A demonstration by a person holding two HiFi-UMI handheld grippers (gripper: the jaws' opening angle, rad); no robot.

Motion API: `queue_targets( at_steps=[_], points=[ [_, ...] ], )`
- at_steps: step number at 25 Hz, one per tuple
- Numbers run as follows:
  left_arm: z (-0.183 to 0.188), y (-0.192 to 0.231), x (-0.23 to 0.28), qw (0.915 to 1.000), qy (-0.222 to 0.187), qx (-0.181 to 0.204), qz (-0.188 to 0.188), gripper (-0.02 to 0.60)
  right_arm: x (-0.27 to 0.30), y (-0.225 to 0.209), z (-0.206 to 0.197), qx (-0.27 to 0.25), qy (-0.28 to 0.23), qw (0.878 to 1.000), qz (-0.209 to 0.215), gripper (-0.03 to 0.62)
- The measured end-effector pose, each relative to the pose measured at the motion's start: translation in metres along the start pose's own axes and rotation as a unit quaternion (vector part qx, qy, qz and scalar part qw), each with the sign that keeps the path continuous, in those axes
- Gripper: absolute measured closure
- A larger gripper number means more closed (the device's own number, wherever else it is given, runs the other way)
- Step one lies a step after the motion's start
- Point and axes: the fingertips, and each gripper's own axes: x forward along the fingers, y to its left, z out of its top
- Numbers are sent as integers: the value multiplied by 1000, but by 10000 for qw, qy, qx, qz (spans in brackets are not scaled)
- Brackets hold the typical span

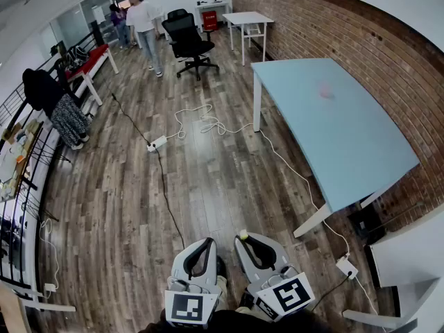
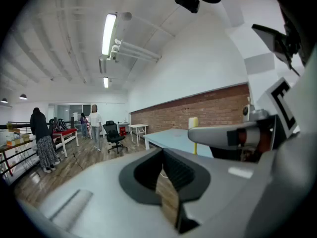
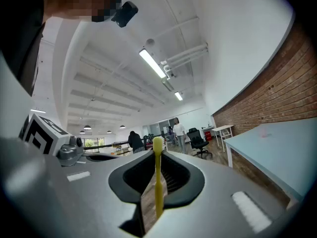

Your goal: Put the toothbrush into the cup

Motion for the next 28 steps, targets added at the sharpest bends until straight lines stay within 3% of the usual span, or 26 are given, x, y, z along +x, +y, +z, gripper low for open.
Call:
queue_targets(
  at_steps=[4,14,21,28],
  points=[
    [6,41,28,9999,-7,88,140,572,47,-3,3,-73,-44,9998,186,556],
    [54,129,99,9986,-515,73,36,572,151,-23,42,-492,-200,9986,-72,556],
    [56,186,134,9986,-525,-60,10,572,218,-19,42,-615,-115,9980,-1,556],
    [54,214,163,9988,-445,-182,-83,572,256,-26,42,-649,21,9979,-51,556]
  ],
)
